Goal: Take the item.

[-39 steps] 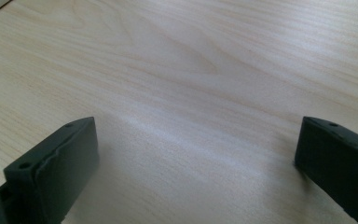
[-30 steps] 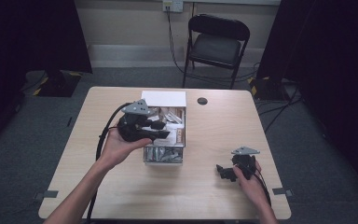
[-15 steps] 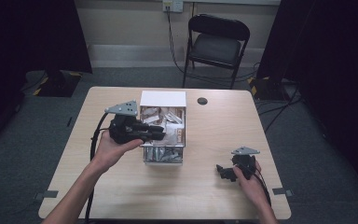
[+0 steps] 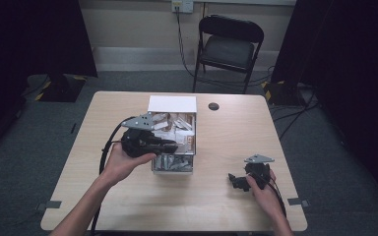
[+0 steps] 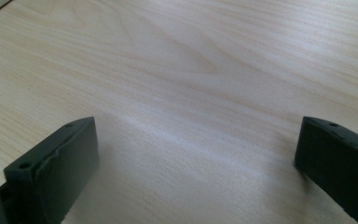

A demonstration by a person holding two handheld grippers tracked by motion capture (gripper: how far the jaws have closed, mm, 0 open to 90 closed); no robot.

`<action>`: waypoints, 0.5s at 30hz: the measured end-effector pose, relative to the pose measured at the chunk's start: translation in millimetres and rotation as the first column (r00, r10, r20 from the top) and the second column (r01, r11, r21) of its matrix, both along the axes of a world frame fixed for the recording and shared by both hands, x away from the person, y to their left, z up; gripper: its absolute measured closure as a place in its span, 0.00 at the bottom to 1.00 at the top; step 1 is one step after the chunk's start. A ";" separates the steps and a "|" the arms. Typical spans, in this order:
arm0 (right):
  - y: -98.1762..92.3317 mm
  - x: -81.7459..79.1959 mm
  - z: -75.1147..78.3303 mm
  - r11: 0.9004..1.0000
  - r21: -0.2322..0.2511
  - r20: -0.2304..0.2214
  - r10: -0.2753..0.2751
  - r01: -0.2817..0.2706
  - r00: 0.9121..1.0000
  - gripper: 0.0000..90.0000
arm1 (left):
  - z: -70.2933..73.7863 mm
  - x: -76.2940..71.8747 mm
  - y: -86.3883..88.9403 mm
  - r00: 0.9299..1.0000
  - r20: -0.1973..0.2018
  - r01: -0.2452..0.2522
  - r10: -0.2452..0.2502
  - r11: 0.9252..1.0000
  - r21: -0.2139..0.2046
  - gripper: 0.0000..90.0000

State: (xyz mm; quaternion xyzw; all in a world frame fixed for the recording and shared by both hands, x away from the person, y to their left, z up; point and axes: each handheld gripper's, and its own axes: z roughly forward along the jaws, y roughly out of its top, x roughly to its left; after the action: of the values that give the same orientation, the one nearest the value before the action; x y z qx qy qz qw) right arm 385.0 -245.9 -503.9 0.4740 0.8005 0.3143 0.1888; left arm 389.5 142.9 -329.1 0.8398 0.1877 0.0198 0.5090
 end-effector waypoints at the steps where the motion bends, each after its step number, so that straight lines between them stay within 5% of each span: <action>1: 0.0 0.0 0.0 1.000 0.000 0.000 -0.001 0.001 1.000 0.00 | 0.0 0.0 0.2 1.000 -0.003 -0.002 0.002 1.000 -0.006 0.91; 15: 0.0 0.0 0.0 1.000 0.000 0.000 0.000 0.000 1.000 0.00 | -1.6 1.8 8.6 0.999 -0.028 -0.038 0.037 0.997 -0.067 0.94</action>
State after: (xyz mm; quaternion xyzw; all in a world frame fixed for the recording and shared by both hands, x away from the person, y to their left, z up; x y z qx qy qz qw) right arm 385.0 -245.9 -503.9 0.4741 0.8005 0.3143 0.1887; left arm 391.3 151.6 -330.7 0.8186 0.2108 0.0117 0.5342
